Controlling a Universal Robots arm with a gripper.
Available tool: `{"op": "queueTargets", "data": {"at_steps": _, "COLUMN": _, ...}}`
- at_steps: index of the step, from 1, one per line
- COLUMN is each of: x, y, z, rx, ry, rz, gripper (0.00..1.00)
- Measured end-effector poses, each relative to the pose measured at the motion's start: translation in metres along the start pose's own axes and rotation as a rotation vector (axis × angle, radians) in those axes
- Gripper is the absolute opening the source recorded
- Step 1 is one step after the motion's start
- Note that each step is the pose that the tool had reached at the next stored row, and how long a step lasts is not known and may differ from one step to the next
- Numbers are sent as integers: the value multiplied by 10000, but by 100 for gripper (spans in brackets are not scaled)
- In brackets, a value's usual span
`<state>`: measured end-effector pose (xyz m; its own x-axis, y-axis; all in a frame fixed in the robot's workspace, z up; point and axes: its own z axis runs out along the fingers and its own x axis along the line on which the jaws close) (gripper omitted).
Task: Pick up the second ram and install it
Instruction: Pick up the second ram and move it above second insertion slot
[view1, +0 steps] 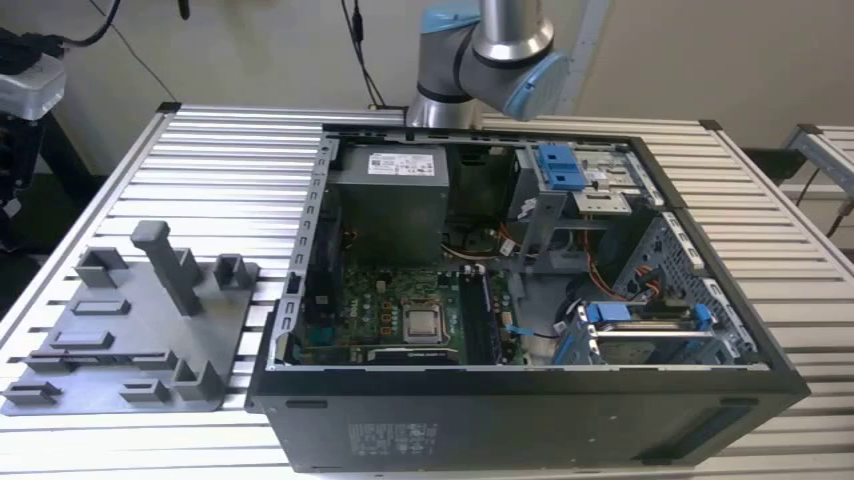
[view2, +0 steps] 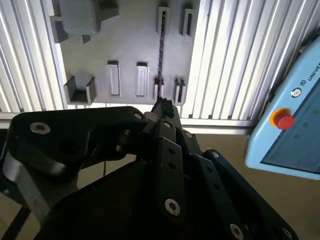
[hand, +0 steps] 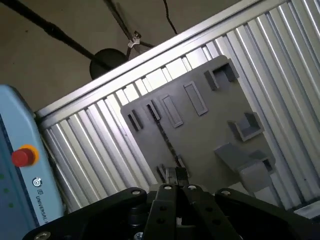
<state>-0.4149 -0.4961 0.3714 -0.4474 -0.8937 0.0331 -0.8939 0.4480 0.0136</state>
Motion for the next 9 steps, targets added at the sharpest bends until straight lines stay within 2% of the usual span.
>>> {"op": "queueTargets", "data": {"at_steps": 9, "x": -1, "y": 0, "z": 4, "rx": 54, "ry": 23, "rz": -1634, "gripper": 11}}
